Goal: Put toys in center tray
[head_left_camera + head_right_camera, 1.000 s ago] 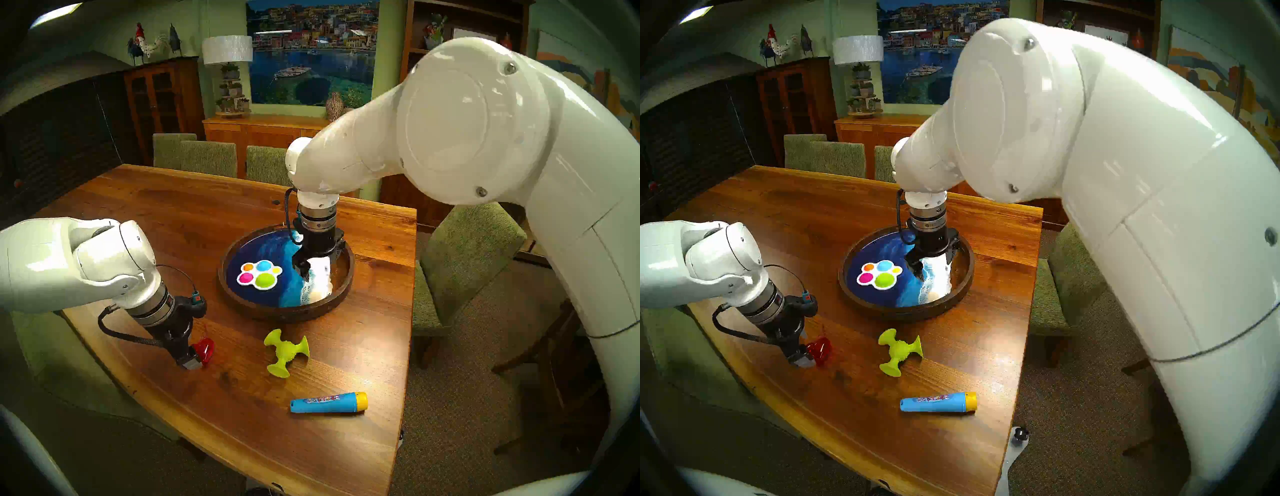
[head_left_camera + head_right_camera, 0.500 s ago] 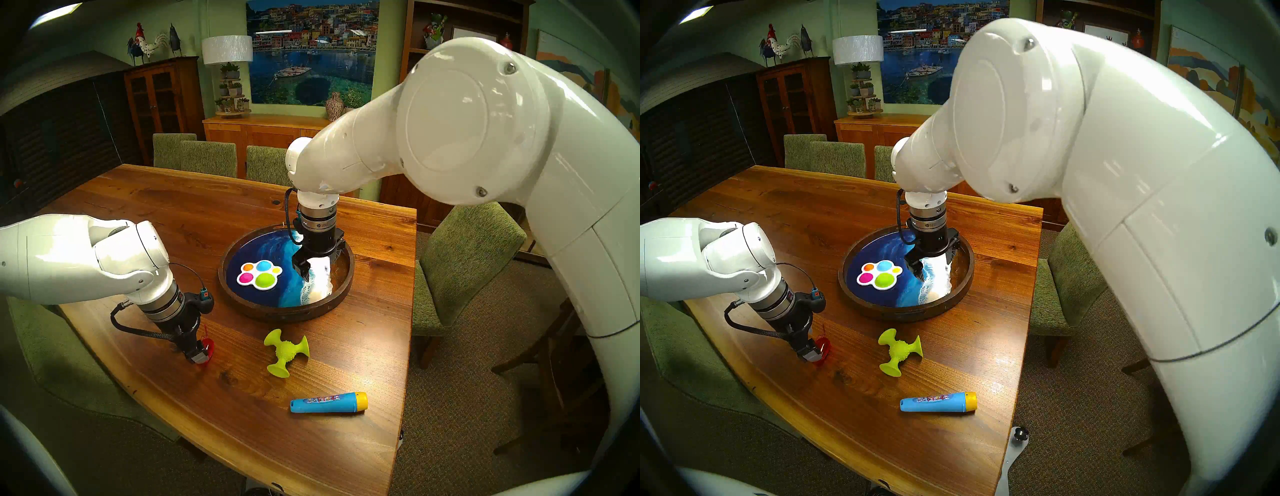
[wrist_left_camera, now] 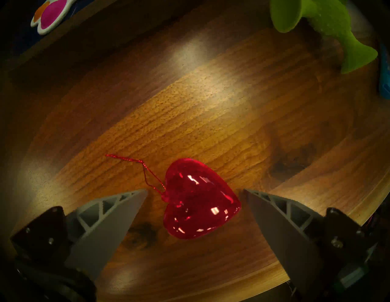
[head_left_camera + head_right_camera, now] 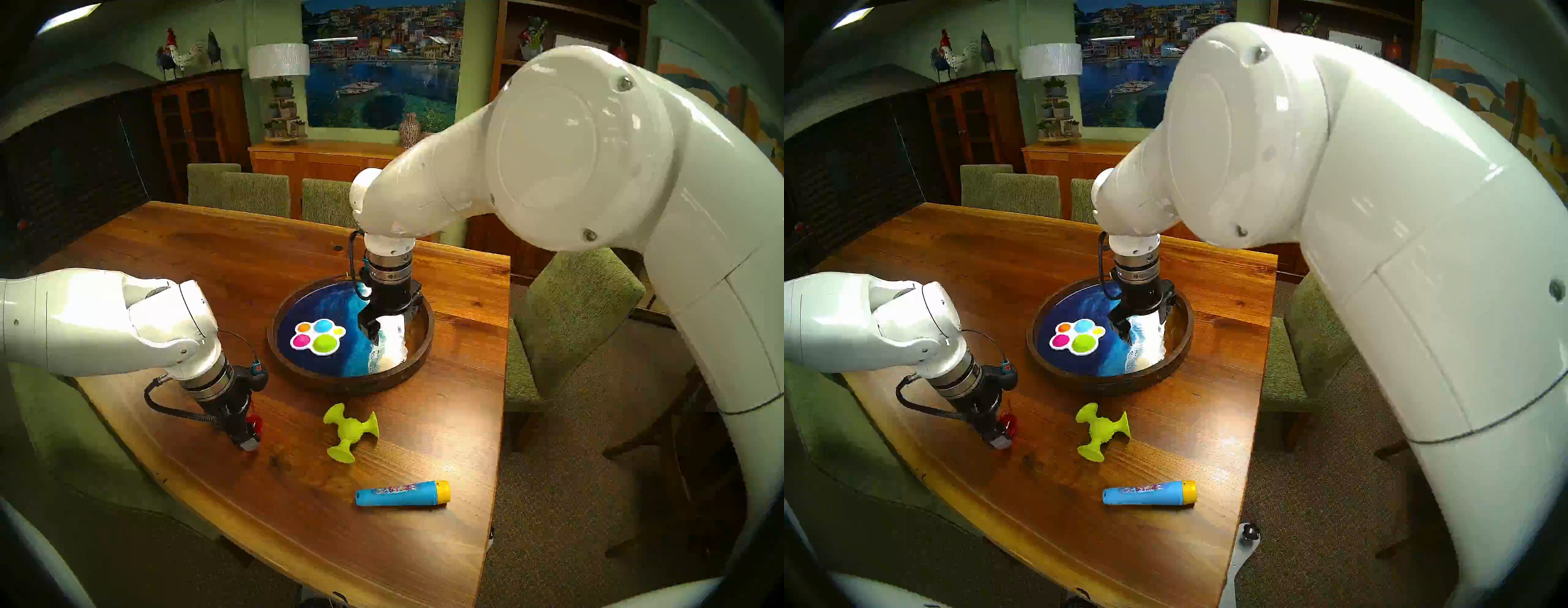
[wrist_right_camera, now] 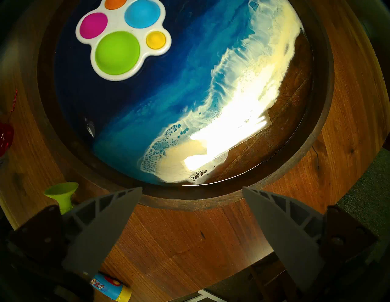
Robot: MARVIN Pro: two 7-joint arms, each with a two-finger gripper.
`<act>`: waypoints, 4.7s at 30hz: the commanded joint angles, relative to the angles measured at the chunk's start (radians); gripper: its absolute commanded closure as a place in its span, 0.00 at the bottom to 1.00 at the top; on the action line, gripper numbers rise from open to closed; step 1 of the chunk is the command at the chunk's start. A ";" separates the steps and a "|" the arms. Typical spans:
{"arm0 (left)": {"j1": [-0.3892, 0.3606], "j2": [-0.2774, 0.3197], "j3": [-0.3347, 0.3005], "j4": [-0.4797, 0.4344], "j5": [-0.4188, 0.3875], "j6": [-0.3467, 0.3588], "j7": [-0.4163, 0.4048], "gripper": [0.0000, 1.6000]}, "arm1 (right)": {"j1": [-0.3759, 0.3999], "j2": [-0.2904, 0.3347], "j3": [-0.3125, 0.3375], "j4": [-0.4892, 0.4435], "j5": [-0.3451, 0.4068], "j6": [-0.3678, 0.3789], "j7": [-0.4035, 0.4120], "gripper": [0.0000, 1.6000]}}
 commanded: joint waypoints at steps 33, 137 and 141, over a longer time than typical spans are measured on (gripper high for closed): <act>-0.042 0.017 -0.023 -0.028 -0.023 0.002 0.022 0.84 | 0.032 0.006 0.001 0.018 -0.001 -0.001 0.002 0.00; -0.068 -0.152 -0.357 0.318 -0.043 0.068 -0.268 0.00 | 0.029 0.006 0.000 0.017 0.000 -0.001 -0.001 0.00; -0.104 -0.094 -0.334 0.245 -0.027 0.068 -0.290 0.00 | 0.028 0.006 0.000 0.017 0.000 -0.001 -0.001 0.00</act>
